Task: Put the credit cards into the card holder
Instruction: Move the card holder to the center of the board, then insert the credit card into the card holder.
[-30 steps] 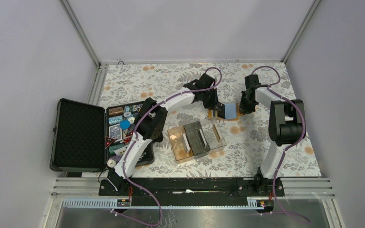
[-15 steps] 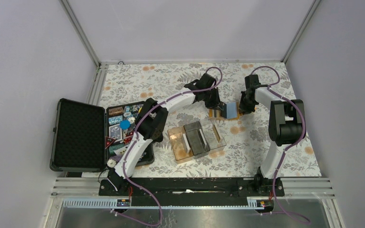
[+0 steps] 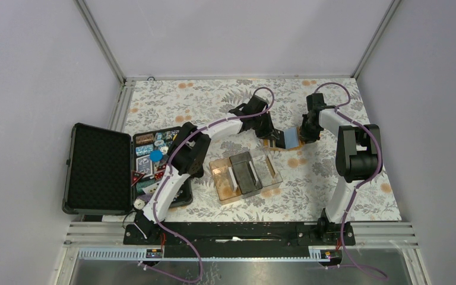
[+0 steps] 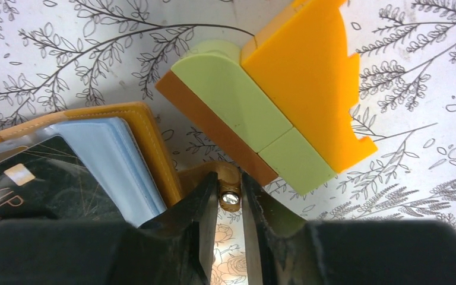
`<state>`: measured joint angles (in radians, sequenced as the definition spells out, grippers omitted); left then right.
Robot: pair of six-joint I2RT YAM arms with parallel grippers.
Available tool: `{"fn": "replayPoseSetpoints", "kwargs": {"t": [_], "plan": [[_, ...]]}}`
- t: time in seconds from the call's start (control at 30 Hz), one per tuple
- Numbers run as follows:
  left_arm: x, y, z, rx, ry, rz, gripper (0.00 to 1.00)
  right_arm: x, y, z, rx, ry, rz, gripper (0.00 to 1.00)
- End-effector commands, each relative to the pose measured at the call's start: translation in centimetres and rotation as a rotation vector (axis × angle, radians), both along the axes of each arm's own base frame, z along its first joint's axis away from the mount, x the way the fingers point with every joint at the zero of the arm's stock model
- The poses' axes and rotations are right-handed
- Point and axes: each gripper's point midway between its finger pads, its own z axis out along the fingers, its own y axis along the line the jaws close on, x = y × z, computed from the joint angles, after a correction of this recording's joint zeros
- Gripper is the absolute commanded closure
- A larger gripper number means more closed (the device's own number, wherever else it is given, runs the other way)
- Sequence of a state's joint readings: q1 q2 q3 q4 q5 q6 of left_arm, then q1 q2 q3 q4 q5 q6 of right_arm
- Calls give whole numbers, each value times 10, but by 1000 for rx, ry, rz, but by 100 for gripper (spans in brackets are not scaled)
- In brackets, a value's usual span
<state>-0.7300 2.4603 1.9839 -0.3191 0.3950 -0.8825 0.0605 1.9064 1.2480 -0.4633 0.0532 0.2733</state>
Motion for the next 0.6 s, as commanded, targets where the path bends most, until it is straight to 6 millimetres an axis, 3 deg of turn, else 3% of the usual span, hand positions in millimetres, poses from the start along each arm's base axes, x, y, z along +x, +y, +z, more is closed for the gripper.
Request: {"fn": "replayPoseSetpoints", "kwargs": {"t": [0.0, 0.17, 0.4, 0.5, 0.57], "plan": [[4, 8, 9, 18, -27, 44, 100, 6, -2, 35, -15, -57, -11, 67], [5, 13, 9, 44, -32, 51, 100, 5, 0, 63, -1, -123, -13, 50], [6, 16, 9, 64, -21, 59, 100, 1, 23, 92, 130, -231, 43, 45], [7, 18, 10, 64, -21, 64, 100, 0, 25, 92, 137, -242, 57, 40], [9, 19, 10, 63, -19, 68, 100, -1, 29, 82, 157, -209, 68, 43]]}}
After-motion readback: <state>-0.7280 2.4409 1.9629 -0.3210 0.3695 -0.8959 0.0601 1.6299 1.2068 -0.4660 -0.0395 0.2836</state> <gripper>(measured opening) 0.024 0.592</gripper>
